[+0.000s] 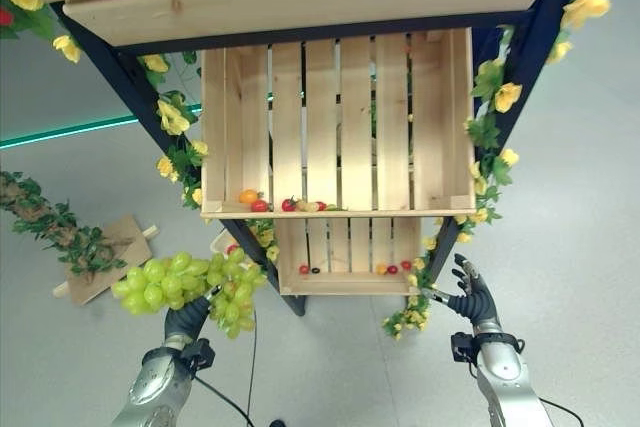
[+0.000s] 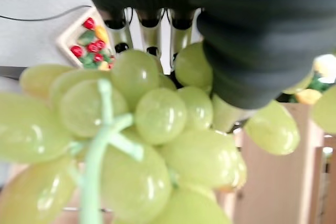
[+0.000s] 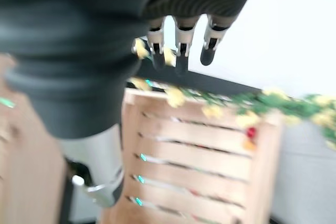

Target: Pick up the fruits from the basket on one side to the basket on the other side

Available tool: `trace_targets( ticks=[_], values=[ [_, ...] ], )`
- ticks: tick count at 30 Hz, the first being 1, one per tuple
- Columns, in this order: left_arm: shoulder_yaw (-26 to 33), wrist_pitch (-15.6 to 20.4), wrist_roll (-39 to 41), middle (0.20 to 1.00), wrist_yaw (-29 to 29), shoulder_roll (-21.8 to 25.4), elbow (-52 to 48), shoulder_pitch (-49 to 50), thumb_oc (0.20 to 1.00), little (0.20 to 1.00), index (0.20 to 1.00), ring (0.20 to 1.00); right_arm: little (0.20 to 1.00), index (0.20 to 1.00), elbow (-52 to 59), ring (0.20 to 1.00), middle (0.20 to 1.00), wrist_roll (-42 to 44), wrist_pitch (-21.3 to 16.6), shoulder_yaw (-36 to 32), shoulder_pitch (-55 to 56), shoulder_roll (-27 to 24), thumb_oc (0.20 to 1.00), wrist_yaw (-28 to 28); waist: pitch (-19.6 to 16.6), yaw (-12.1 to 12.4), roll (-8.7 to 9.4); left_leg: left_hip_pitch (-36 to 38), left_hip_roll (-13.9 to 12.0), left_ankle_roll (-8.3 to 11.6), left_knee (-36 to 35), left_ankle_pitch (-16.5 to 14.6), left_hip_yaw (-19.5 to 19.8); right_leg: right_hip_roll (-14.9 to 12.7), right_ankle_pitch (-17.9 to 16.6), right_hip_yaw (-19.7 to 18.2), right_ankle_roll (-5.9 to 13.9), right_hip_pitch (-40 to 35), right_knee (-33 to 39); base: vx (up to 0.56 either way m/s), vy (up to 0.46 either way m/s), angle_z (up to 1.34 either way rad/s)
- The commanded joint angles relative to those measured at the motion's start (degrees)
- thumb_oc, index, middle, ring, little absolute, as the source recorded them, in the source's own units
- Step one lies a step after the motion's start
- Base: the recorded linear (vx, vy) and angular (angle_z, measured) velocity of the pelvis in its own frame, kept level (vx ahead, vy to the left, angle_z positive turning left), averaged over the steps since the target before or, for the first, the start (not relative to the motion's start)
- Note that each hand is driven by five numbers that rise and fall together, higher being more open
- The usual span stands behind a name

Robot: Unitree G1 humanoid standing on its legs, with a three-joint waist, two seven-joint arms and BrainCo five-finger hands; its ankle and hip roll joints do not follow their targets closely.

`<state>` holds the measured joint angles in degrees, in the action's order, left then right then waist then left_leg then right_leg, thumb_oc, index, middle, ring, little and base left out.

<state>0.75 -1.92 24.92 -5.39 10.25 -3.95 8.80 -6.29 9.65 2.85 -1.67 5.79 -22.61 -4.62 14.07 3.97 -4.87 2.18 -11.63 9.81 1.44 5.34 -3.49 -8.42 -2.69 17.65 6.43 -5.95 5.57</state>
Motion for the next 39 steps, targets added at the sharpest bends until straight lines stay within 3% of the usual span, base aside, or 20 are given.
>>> trace_targets(
  ticks=[1,11,18,28,33,39],
  values=[
    [2.19,4.11,3.22,0.2,1.16,2.66,-7.95,-0.79,0.2,0.2,0.2,0.2,1.0,1.0,3.98,1.0,1.0,-0.27,-2.67,-1.84,-2.89,-0.24,1.0,0.12,-0.46,-0.16,0.29,-7.85,2.18,-0.69,1.33,2.52,1.92,1.55,9.05,2.76,-0.95,-3.26,-0.57,0.01,-0.028,0.07],
    [4.36,3.86,5.31,0.2,2.45,4.37,-16.23,2.98,0.2,0.2,0.2,0.2,1.0,1.0,3.25,1.0,1.0,0.79,-2.71,-0.2,-2.02,0.53,1.0,1.52,-0.13,0.47,-0.59,-4.23,1.0,0.43,-0.37,3.14,2.82,3.56,10.83,4.15,-2.52,-6.46,-0.57,0.03,-0.047,0.12],
    [5.94,5.02,7.49,0.2,1.25,7.46,-19.15,-2.17,0.2,0.2,0.2,0.2,1.0,1.0,1.35,1.0,1.0,1.69,-2.02,2.06,-3.73,-0.61,1.0,3.1,0.06,0.49,-1.54,-3.76,0.28,1.35,0.2,3.89,3.23,4.22,11.41,4.74,-2.79,-7.57,-0.57,0.0,-0.021,0.13],
    [3.25,6.24,8.94,0.2,-3.22,17.09,-8.51,-21.53,0.2,0.2,0.2,0.2,1.0,1.0,-1.94,1.0,1.0,2.59,-0.19,5.77,-6.01,-2.52,1.0,4.88,-1.23,-2.27,-2.83,-2.74,-0.97,2.27,0.26,4.71,2.12,4.81,11.96,4.78,-2.96,-8.43,-0.57,0.0,-0.006,-0.03],
    [-3.17,6.15,11.61,0.2,-4.68,22.66,-0.22,-35.62,0.2,0.2,0.2,0.2,1.0,1.0,-2.39,1.0,1.0,1.76,0.32,7.91,-8.16,-4.28,1.0,4.89,-1.65,-4.35,-3.53,-2.31,-1.19,2.36,0.26,4.38,1.6,4.97,12.1,4.46,-2.8,-8.48,-0.57,0.0,-0.016,-0.09],
    [-10.29,5.92,15.27,0.2,-4.5,25.35,8.98,-46.69,0.2,0.2,0.2,0.2,1.0,1.0,-0.23,1.0,1.0,2.08,-0.17,9.95,-9.75,-5.44,1.0,6.0,-1.65,-5.65,-3.44,-1.91,-1.48,2.57,0.15,4.64,1.29,5.17,12.06,4.17,-2.74,-8.7,-0.57,0.01,-0.011,-0.03]
  ],
)
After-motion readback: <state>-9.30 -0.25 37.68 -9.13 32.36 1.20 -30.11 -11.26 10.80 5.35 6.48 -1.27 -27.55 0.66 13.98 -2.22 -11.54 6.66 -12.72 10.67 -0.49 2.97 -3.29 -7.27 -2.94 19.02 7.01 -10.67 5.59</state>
